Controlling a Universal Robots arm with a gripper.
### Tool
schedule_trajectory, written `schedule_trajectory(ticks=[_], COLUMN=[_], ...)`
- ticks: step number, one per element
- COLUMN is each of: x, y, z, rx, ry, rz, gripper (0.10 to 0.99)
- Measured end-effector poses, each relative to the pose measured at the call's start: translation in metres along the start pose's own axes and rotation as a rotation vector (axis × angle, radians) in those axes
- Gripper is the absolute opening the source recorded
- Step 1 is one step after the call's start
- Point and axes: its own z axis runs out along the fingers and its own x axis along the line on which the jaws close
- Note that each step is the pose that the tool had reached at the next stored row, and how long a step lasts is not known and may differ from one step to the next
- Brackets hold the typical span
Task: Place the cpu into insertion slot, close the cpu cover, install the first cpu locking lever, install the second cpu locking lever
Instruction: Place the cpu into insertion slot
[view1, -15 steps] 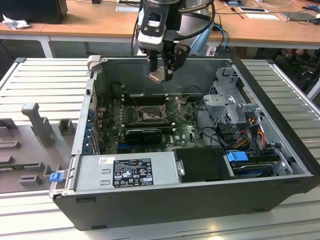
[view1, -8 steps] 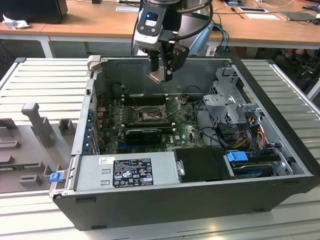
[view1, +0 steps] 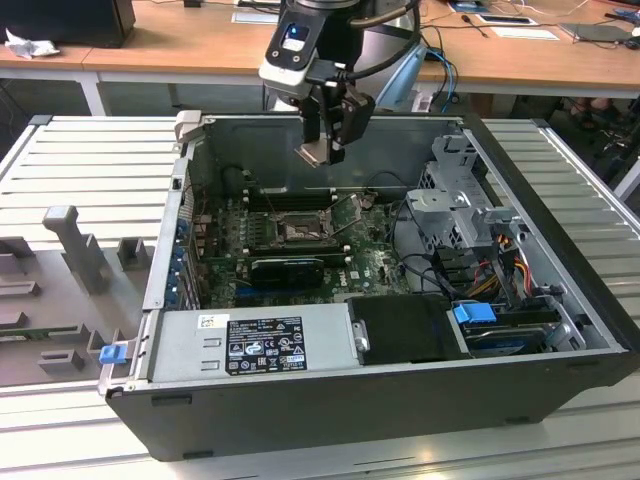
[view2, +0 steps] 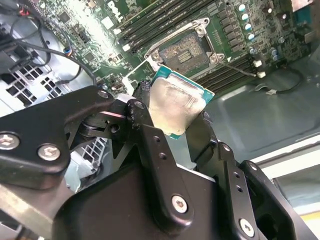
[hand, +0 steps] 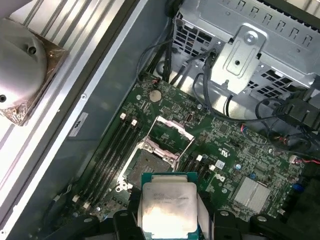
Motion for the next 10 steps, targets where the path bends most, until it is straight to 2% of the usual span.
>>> schedule_trajectory(ticks=[4,10], x=[0.0,0.0], y=[0.0,-0.0001], z=[0.0001,0.0016], rx=[-0.001,-0.004], ry=[-0.0043,-0.0182], rz=[0.05,0.21], gripper=[0.529,0.529])
